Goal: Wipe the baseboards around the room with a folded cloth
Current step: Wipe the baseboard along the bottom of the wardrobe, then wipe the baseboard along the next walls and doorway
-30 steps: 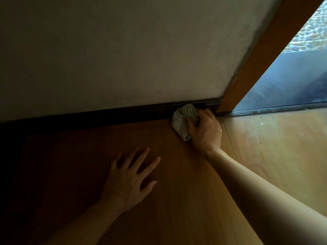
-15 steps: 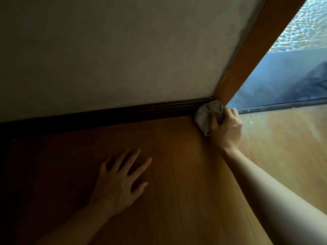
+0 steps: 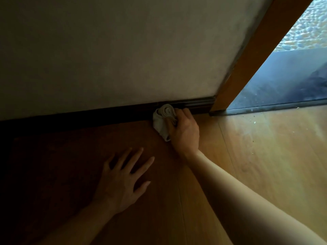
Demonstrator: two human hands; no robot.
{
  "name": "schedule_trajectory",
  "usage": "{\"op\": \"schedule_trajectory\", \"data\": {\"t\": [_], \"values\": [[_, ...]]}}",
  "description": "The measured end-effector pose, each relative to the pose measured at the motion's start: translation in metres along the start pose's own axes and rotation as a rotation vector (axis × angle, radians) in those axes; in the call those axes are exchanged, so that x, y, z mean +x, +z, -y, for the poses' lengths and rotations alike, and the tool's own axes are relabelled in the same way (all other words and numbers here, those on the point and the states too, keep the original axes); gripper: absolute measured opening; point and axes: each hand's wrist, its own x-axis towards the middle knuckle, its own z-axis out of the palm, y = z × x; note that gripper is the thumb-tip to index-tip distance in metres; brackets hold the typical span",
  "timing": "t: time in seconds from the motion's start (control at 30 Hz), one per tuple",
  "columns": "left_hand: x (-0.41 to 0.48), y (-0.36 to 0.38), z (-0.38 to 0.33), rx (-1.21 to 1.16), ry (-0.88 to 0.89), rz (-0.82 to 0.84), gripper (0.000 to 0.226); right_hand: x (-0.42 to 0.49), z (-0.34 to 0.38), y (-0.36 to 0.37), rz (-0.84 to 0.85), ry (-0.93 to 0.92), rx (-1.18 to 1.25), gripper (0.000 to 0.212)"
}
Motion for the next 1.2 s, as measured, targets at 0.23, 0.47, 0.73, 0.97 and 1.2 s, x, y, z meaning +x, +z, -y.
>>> {"op": "schedule_trajectory", "data": {"t": [0.23, 0.47, 0.73, 0.97, 1.2], "values": [[0.001, -0.001, 0.000, -0.016, 0.015, -0.012, 0.064, 0.015, -0.056, -0.044, -0.072, 0.131, -0.062, 0.024], [0.002, -0.010, -0.004, -0.076, -0.023, 0.001, 0.066, 0.029, -0.106, -0.075, -0.238, 0.337, -0.103, 0.017], [0.011, -0.048, -0.010, -0.111, -0.071, -0.165, 0.066, -0.011, -0.052, -0.079, -0.051, 0.546, 0.609, 0.016], [0.003, -0.160, -0.013, -0.179, -0.139, -0.323, 0.065, -0.035, 0.048, -0.142, 0.065, 0.651, 0.924, 0.026], [-0.056, -0.326, -0.034, -0.216, -0.167, -0.446, 0.060, 0.004, 0.162, -0.293, 0.106, 0.659, 0.914, 0.027]]}}
